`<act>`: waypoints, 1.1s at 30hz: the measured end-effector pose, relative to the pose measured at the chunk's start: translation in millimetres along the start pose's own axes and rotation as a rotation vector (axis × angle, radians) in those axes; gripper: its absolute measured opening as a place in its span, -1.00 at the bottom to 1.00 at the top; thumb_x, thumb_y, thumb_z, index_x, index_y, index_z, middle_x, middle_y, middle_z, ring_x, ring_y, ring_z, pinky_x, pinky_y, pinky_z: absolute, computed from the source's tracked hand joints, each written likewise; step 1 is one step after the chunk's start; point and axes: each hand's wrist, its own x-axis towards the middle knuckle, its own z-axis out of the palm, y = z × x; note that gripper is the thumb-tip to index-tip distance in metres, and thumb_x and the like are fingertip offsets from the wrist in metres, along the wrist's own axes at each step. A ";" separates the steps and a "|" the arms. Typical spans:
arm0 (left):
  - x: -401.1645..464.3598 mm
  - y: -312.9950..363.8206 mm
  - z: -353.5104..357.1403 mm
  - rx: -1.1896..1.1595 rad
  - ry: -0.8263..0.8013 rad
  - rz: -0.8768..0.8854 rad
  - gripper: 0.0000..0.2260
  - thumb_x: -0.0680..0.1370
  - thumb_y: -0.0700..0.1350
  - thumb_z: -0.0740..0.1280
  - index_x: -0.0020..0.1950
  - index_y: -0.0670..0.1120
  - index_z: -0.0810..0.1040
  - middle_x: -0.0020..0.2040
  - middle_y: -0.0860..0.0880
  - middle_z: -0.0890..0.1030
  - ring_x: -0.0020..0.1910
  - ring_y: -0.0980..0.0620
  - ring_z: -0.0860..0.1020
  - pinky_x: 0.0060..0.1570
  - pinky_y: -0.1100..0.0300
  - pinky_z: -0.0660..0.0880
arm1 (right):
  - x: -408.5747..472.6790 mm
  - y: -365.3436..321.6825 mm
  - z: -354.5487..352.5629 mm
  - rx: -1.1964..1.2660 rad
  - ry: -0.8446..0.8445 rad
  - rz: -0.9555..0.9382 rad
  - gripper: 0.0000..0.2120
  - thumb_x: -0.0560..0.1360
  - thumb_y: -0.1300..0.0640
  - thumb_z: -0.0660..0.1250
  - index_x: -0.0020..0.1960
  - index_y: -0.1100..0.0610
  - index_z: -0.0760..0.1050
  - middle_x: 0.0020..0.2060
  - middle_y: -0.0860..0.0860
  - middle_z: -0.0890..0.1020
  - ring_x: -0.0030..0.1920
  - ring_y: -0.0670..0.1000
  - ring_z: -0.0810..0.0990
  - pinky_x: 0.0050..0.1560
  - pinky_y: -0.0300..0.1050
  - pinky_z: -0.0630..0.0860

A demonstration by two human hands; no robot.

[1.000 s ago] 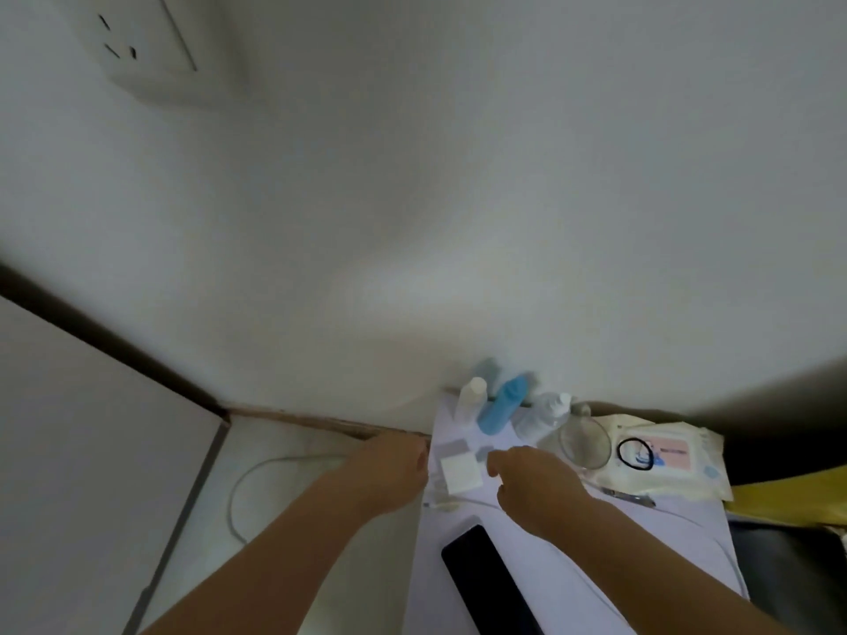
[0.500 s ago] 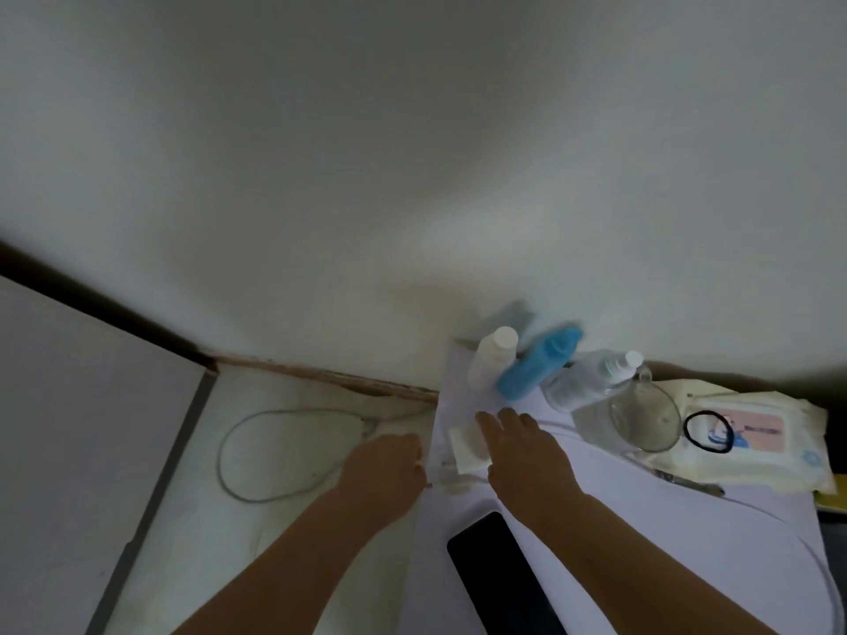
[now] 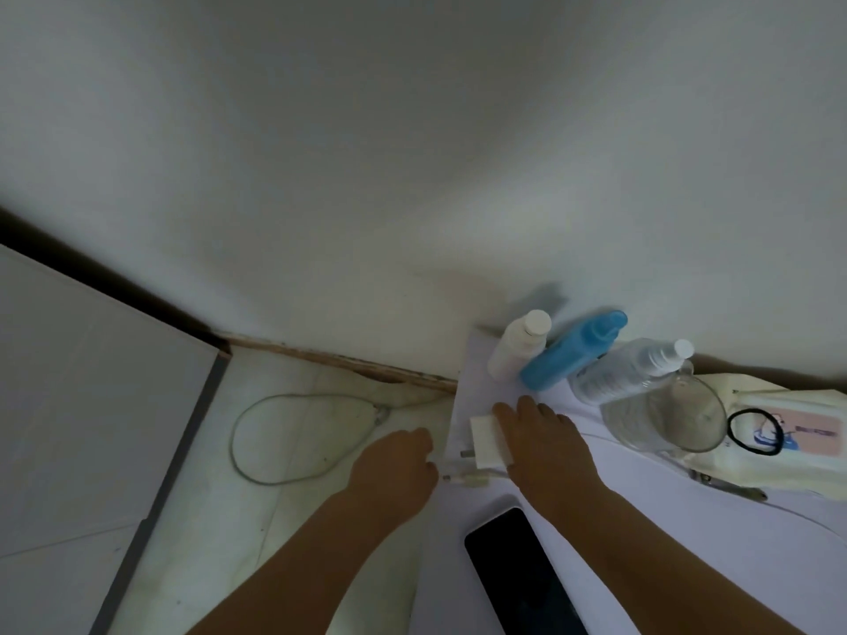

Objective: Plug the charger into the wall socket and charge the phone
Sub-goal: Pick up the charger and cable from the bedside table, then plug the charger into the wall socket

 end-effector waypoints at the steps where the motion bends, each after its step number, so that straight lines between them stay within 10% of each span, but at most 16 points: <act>1: -3.2 0.2 -4.4 -0.006 0.018 0.002 -0.71 0.56 -0.06 0.12 0.26 -0.08 0.40 0.22 -0.05 0.52 0.19 0.01 0.46 0.13 0.21 0.36 | -3.8 -0.8 -5.1 0.019 0.009 0.005 -0.53 0.46 0.10 0.30 0.31 0.08 0.23 0.13 0.07 0.44 0.07 0.06 0.49 0.09 -0.08 0.46; 22: -140.7 47.9 -164.2 -0.098 0.406 0.035 -0.84 0.53 -0.08 0.18 0.00 -0.09 0.51 -0.05 -0.07 0.63 -0.22 0.03 0.47 -0.17 0.20 0.41 | -98.1 -60.6 -210.6 0.337 0.334 -0.083 -0.51 0.38 -0.15 0.32 0.19 0.06 0.31 0.08 0.03 0.51 0.00 0.05 0.53 -0.16 -0.19 0.37; 33: -224.8 53.8 -241.8 -0.118 0.557 0.030 -0.78 0.54 -0.03 0.19 0.12 -0.07 0.49 0.06 -0.05 0.60 -0.11 0.05 0.50 -0.11 0.22 0.44 | -126.7 -115.1 -305.1 0.402 0.412 -0.174 -0.48 0.35 -0.21 0.33 0.14 0.12 0.39 0.02 0.08 0.60 -0.06 0.06 0.56 -0.16 -0.13 0.50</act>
